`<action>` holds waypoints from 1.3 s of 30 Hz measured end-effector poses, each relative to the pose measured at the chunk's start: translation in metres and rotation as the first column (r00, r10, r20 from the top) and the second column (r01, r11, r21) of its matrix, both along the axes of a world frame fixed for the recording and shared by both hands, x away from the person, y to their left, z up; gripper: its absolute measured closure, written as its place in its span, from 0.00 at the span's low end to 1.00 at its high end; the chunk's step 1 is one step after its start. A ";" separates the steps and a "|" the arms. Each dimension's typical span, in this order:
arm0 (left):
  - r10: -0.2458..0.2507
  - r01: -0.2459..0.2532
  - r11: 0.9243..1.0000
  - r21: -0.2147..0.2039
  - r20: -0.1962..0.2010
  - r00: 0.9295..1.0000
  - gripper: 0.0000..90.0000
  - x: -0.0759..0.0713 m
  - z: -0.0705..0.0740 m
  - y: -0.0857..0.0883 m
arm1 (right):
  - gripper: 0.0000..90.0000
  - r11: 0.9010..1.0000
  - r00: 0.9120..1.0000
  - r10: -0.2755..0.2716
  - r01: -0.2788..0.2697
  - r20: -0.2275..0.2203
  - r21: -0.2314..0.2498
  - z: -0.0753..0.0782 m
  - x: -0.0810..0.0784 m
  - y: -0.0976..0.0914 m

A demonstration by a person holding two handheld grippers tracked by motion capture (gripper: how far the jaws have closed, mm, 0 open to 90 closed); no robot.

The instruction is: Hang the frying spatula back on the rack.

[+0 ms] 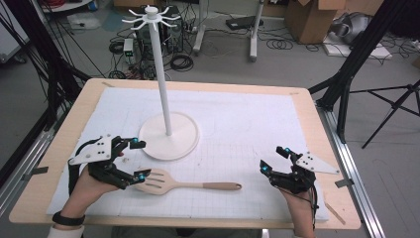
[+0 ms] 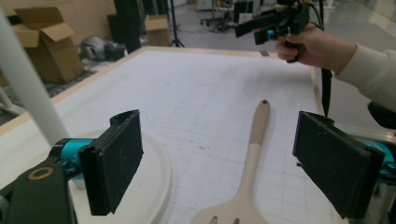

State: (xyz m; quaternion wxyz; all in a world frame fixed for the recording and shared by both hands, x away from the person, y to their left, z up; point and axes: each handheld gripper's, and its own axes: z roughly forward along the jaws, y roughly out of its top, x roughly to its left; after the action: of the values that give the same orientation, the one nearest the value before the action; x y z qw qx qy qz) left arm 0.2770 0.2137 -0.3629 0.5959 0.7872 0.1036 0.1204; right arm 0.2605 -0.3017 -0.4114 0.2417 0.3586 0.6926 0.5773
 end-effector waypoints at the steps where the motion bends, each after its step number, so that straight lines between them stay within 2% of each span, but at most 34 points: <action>1: -0.012 0.012 1.000 0.015 -0.005 1.000 0.18 0.001 0.001 -0.004 | 0.20 1.000 1.000 0.000 0.000 0.001 -0.004 0.000 0.000 0.000; 3: -0.031 0.031 0.998 0.047 -0.009 0.999 0.18 0.002 0.002 -0.011 | 0.20 1.000 1.000 0.002 -0.002 -0.005 -0.002 0.000 0.000 0.001; 4: -0.031 0.031 0.998 0.047 -0.009 0.999 0.18 0.002 0.002 -0.011 | 0.20 1.000 1.000 0.002 -0.002 -0.001 -0.006 0.000 0.001 0.001; 5: -0.051 0.053 0.996 0.076 -0.025 0.998 0.18 0.003 0.002 -0.018 | 0.20 1.000 1.000 0.003 -0.003 0.002 -0.008 0.000 0.001 0.001; 6: -0.051 0.053 0.996 0.076 -0.025 0.998 0.18 0.003 0.002 -0.018 | 0.20 1.000 1.000 0.003 -0.003 0.002 -0.008 0.000 0.001 0.001; 7: -0.067 0.070 0.991 0.114 -0.032 0.997 0.19 0.005 0.003 -0.026 | 0.20 1.000 1.000 0.007 -0.007 -0.001 -0.007 0.000 0.001 0.001; 8: -0.067 0.070 0.991 0.114 -0.032 0.997 0.19 0.005 0.003 -0.026 | 0.20 1.000 1.000 0.007 -0.007 -0.001 -0.007 0.000 0.001 0.001; 9: -0.078 0.084 0.986 0.141 -0.044 0.996 0.20 0.006 0.003 -0.033 | 0.20 1.000 1.000 0.007 -0.007 0.003 -0.009 -0.001 0.002 0.001; 10: -0.078 0.084 0.986 0.141 -0.044 0.996 0.20 0.006 0.003 -0.033 | 0.20 1.000 1.000 0.007 -0.007 0.003 -0.009 -0.001 0.002 0.001; 12: -0.095 0.104 0.980 0.171 -0.059 0.994 0.20 0.008 0.003 -0.041 | 0.20 1.000 1.000 0.008 -0.008 -0.006 -0.006 -0.001 0.001 0.002; 13: -0.109 0.120 0.971 0.206 -0.065 0.992 0.21 0.008 0.003 -0.048 | 0.20 1.000 1.000 0.009 -0.010 -0.005 -0.008 -0.001 0.002 0.002; 14: -0.114 0.127 0.968 0.217 -0.068 0.991 0.22 0.009 0.003 -0.052 | 0.20 1.000 1.000 0.008 -0.008 -0.006 -0.007 -0.001 0.002 0.002; 15: -0.114 0.127 0.968 0.217 -0.068 0.991 0.22 0.009 0.003 -0.052 | 0.20 1.000 1.000 0.009 -0.009 -0.005 -0.007 -0.001 0.002 0.001; 16: -0.126 0.141 0.960 0.244 -0.075 0.989 0.22 0.009 0.001 -0.060 | 0.20 1.000 1.000 0.010 -0.010 -0.005 -0.006 -0.001 0.002 0.001; 17: -0.132 0.148 0.956 0.254 -0.078 0.988 0.22 0.009 0.000 -0.064 | 0.20 1.000 1.000 0.010 -0.010 -0.005 -0.007 -0.001 0.002 0.001; 18: -0.132 0.148 0.956 0.254 -0.078 0.988 0.22 0.009 0.000 -0.064 | 0.20 1.000 1.000 0.010 -0.010 -0.005 -0.007 -0.001 0.002 0.001; 19: -0.142 0.161 0.947 0.278 -0.087 0.986 0.23 0.010 -0.002 -0.072 | 0.20 1.000 1.000 0.009 -0.009 -0.005 -0.009 -0.001 0.002 0.001; 20: -0.142 0.161 0.947 0.278 -0.087 0.986 0.24 0.010 -0.002 -0.072 | 0.20 1.000 1.000 0.009 -0.009 -0.005 -0.009 -0.001 0.002 0.001; 21: -0.152 0.174 0.937 0.303 -0.097 0.984 0.25 0.011 -0.005 -0.079 | 0.20 1.000 1.000 0.005 -0.005 -0.002 -0.011 -0.001 0.002 0.002; 22: -0.152 0.174 0.937 0.303 -0.097 0.984 0.25 0.011 -0.005 -0.079 | 0.20 1.000 1.000 0.005 -0.005 -0.002 -0.011 -0.001 0.002 0.002; 23: -0.154 0.180 0.933 0.312 -0.105 0.982 0.26 0.012 -0.007 -0.083 | 0.21 1.000 1.000 0.001 -0.001 0.008 -0.009 -0.001 0.001 0.001; 26: -0.162 0.197 0.909 0.366 -0.124 0.979 0.27 0.013 -0.012 -0.094 | 0.21 1.000 1.000 0.006 -0.006 0.004 0.001 -0.001 0.001 0.001; 27: -0.161 0.203 0.894 0.400 -0.136 0.978 0.28 0.013 -0.016 -0.101 | 0.21 1.000 1.000 0.014 -0.014 0.011 -0.002 0.000 0.001 0.001; 28: -0.161 0.203 0.894 0.400 -0.136 0.978 0.29 0.013 -0.016 -0.101 | 0.21 1.000 1.000 0.014 -0.014 0.011 -0.002 0.000 0.001 0.001; 29: -0.162 0.212 0.880 0.424 -0.152 0.975 0.30 0.014 -0.019 -0.106 | 0.21 1.000 1.000 0.020 -0.019 0.010 -0.009 -0.001 0.001 0.002; 30: -0.162 0.212 0.880 0.424 -0.152 0.975 0.31 0.014 -0.019 -0.106 | 0.21 1.000 1.000 0.020 -0.019 0.010 -0.009 -0.001 0.001 0.002; 31: -0.157 0.219 0.865 0.452 -0.169 0.973 0.32 0.015 -0.022 -0.110 | 0.21 1.000 1.000 0.022 -0.022 0.010 -0.012 -0.001 0.001 0.002; 32: -0.157 0.219 0.865 0.452 -0.169 0.973 0.32 0.015 -0.022 -0.110 | 0.21 1.000 1.000 0.022 -0.022 0.010 -0.012 -0.001 0.001 0.002; 33: -0.158 0.229 0.850 0.474 -0.186 0.970 0.33 0.016 -0.024 -0.114 | 0.21 1.000 1.000 0.023 -0.023 0.010 -0.013 0.000 0.001 0.002; 35: -0.153 0.234 0.836 0.496 -0.199 0.968 0.33 0.016 -0.027 -0.118 | 0.21 1.000 1.000 0.026 -0.026 0.009 -0.010 0.000 0.001 0.003; 36: -0.153 0.234 0.836 0.496 -0.199 0.968 0.35 0.016 -0.027 -0.118 | 0.21 1.000 1.000 0.026 -0.026 0.009 -0.010 0.000 0.001 0.003; 37: -0.150 0.235 0.829 0.507 -0.203 0.968 0.35 0.016 -0.028 -0.120 | 0.21 1.000 1.000 0.025 -0.025 0.010 -0.009 0.000 0.001 0.002; 38: -0.143 0.237 0.818 0.524 -0.214 0.966 0.36 0.018 -0.031 -0.123 | 0.21 1.000 1.000 0.028 -0.028 0.009 -0.007 0.000 0.001 0.002; 39: -0.140 0.239 0.812 0.533 -0.219 0.966 0.37 0.019 -0.032 -0.124 | 0.21 1.000 1.000 0.029 -0.029 0.007 -0.006 0.000 0.001 0.002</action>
State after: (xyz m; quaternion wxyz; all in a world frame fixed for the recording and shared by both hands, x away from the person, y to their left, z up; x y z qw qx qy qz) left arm 0.2959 0.0896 -0.3953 0.3397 0.9397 0.0351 0.0177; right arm 0.2614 -0.2993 -0.4110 0.2369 0.3458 0.6984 0.5802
